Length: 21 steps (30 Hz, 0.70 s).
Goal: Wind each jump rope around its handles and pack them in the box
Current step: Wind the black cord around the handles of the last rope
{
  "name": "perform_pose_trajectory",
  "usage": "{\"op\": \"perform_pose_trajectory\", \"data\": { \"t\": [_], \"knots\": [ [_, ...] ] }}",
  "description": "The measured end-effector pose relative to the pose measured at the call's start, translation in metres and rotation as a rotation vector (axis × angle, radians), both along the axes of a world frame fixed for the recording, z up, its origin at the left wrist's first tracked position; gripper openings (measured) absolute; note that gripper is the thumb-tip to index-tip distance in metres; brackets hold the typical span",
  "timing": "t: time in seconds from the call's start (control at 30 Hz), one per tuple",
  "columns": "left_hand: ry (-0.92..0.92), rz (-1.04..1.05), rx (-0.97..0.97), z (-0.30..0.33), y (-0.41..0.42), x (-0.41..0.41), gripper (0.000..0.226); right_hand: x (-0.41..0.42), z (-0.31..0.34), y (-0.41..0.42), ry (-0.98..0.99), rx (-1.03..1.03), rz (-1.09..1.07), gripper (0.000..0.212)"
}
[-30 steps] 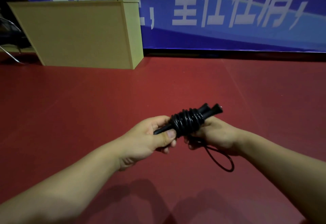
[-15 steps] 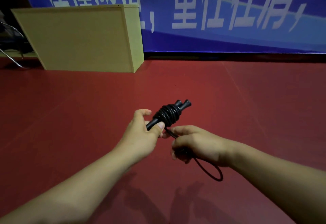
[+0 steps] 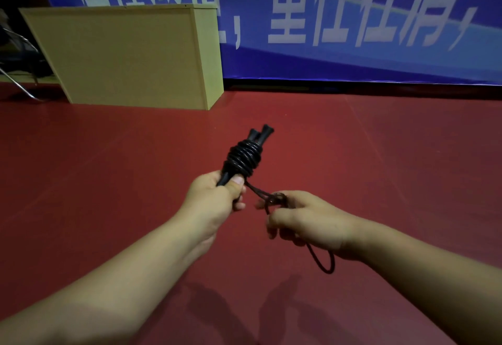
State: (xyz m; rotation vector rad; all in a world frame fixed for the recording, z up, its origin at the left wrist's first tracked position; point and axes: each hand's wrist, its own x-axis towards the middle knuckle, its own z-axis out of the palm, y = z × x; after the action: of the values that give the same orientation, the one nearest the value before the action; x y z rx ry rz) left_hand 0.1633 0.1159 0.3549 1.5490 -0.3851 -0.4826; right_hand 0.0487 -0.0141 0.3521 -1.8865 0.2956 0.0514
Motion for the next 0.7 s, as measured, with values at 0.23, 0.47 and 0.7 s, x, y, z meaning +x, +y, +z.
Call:
{"op": "perform_pose_trajectory", "data": {
  "t": [0.23,0.47,0.7],
  "knots": [
    [-0.174,0.165,0.059,-0.004,0.01,0.015,0.017,-0.003,-0.002,-0.014,0.029,-0.001,-0.039,0.021],
    [-0.147,0.174,0.046,0.0,0.008,0.012,0.017,-0.001,-0.006,-0.029,-0.037,0.03,-0.244,0.017],
    [-0.07,0.132,0.004,0.0,0.001,0.008,0.015,-0.002,-0.007,-0.034,0.098,-0.368,-0.253,0.019]
  ]
}}
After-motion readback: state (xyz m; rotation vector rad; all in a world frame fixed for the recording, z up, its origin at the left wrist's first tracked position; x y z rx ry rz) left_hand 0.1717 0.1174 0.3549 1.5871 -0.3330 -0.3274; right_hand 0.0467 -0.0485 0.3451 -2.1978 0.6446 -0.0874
